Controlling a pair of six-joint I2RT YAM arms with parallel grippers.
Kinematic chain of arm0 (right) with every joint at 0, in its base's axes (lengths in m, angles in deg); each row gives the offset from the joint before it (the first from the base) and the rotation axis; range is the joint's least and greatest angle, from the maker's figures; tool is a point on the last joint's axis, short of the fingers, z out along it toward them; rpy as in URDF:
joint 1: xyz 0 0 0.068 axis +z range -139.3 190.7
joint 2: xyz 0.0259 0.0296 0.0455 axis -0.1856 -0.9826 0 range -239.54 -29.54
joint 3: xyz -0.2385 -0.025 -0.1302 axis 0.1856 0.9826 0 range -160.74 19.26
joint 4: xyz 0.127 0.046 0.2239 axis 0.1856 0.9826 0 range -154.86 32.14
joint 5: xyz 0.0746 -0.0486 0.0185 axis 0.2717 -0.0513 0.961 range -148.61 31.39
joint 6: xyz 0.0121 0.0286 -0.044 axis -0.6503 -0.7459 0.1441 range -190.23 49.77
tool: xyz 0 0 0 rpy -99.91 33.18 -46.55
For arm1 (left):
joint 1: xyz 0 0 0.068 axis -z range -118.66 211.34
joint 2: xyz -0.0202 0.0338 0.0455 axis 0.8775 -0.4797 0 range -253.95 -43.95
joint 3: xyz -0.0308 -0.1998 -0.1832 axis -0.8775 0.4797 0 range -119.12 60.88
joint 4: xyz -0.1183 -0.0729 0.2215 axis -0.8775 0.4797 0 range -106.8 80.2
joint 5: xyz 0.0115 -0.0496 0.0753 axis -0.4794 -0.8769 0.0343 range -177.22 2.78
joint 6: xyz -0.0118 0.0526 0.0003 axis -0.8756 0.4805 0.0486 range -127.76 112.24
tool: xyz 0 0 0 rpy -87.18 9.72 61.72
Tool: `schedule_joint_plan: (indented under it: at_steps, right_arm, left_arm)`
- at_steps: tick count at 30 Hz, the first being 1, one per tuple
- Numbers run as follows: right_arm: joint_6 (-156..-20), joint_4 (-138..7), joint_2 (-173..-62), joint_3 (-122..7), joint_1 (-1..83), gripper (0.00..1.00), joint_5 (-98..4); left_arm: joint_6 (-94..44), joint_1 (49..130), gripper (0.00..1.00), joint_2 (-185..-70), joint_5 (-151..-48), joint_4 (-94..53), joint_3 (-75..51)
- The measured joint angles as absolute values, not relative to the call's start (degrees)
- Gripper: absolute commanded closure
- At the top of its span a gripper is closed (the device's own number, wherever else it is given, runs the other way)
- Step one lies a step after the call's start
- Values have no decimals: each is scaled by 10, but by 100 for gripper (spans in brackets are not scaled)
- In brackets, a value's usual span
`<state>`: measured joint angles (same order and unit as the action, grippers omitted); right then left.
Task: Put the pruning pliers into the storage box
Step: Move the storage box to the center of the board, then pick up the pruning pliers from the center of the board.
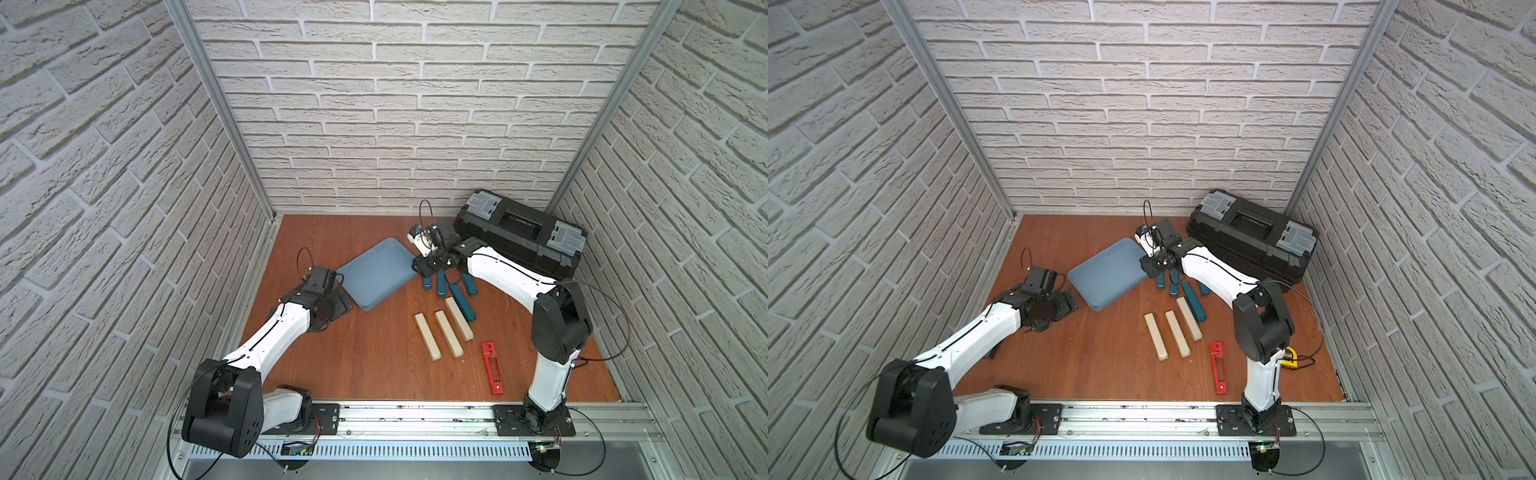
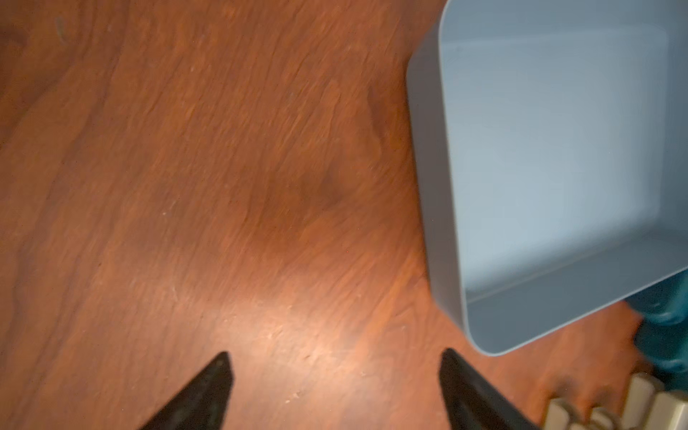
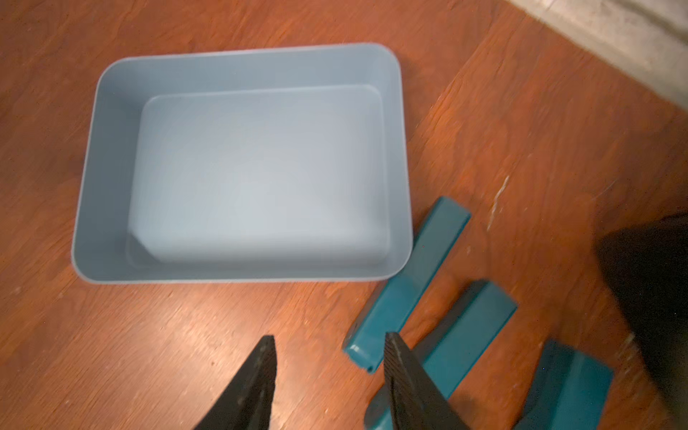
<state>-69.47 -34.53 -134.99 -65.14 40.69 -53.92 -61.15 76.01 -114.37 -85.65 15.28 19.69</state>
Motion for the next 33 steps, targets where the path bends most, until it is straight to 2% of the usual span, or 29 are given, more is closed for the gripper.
schedule_joint_plan:
  at_steps: [17,28,33]
  right_arm:
    - [-828,-274,-1157,-402,520,54,-557]
    - [-883,-275,-1139,-336,588,52,-576]
    - [-894,-278,-1139,-325,597,45,-583]
  left_arm:
    - [-618,740,2,-1184,-847,124,219]
    - [-613,734,2,-1195,-849,111,218]
    - [-613,734,2,-1191,-849,110,219]
